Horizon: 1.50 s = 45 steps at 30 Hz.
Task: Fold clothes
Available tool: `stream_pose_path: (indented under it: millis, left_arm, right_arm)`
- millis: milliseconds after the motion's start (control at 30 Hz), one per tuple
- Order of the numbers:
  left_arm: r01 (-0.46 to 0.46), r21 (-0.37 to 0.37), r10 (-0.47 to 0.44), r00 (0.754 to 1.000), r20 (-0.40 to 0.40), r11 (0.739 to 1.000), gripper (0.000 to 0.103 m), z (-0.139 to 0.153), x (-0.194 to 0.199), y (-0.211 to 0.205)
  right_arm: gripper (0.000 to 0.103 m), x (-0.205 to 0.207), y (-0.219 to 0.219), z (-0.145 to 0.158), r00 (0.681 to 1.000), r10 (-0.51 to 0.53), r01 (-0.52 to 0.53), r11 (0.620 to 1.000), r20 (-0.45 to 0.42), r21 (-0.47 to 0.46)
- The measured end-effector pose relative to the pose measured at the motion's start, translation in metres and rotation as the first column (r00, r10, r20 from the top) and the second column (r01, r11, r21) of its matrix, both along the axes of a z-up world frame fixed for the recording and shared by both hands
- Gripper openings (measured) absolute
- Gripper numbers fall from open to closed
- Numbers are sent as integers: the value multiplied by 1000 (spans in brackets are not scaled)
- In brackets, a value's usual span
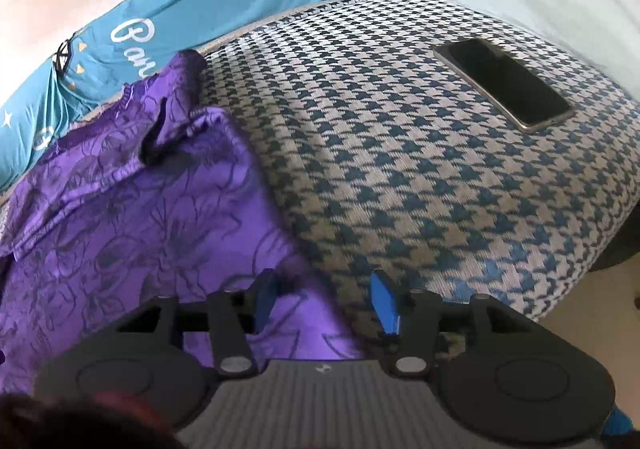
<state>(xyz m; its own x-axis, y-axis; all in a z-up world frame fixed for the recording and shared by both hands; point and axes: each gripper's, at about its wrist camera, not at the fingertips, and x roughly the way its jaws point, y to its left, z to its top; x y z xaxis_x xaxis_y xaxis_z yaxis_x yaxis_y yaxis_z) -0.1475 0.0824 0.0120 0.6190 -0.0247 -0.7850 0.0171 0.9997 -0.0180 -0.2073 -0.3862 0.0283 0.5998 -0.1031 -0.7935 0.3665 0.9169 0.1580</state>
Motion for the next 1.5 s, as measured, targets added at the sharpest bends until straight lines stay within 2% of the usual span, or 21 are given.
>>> stream_pose_path:
  millis: [67, 100, 133, 200, 233, 300, 567, 733, 867, 1033, 1200, 1300, 1500]
  left_arm:
    - [21, 10, -21, 1000, 1, 1000, 85, -1, -5, -6]
    - [31, 20, -31, 1000, 4, 999, 85, -2, -7, -10]
    - [39, 30, -40, 999, 8, 999, 85, -2, -9, -12]
    - [48, 46, -49, 999, 11, 998, 86, -3, -14, -16]
    - [52, 53, -52, 999, 11, 997, 86, -4, -16, -17]
    - [48, 65, -49, 999, 8, 997, 86, -5, -18, -17]
    - [5, 51, -5, 1000, -5, 999, 88, -5, -34, -6]
    - [33, -12, -32, 999, 33, 999, 87, 4, -44, -6]
    - [78, -12, -77, 996, 41, 997, 87, 4, -48, -16]
    - [128, -14, -127, 990, 53, 992, 88, 6, -53, -27]
    - [147, -32, -145, 988, 57, 989, 88, 8, -57, -34]
    - [152, -48, -149, 987, 59, 987, 89, 9, -58, -34]
    - [142, -45, -139, 988, 63, 989, 89, 11, -59, -31]
  right_arm:
    - [47, -3, 5, -1, 1000, 16, -16, 999, -7, -32]
    - [38, -4, 8, -1, 1000, 18, -19, 998, -10, -54]
    - [34, -5, 10, -2, 1000, 21, -22, 997, -13, -76]
    - [18, -7, 11, -2, 1000, 21, -23, 995, -17, -102]
    - [14, -8, 11, -2, 1000, 15, -17, 994, -21, -111]
    - [13, -9, 9, -3, 999, -4, 0, 992, -32, -123]
    - [15, -23, 5, 4, 998, -58, 58, 993, 4, -98]
    - [15, -29, 23, 14, 995, 43, -31, 991, 90, -132]
    - [17, -28, 39, 12, 983, 145, -138, 988, 112, -68]
    - [18, -26, 67, 8, 946, 301, -302, 953, 124, -7]
    - [19, -27, 90, 2, 912, 396, -401, 916, 109, 28]
    - [25, -33, 101, 5, 878, 460, -467, 884, 130, 22]
    - [47, -49, 129, 7, 780, 610, -606, 792, 140, -77]
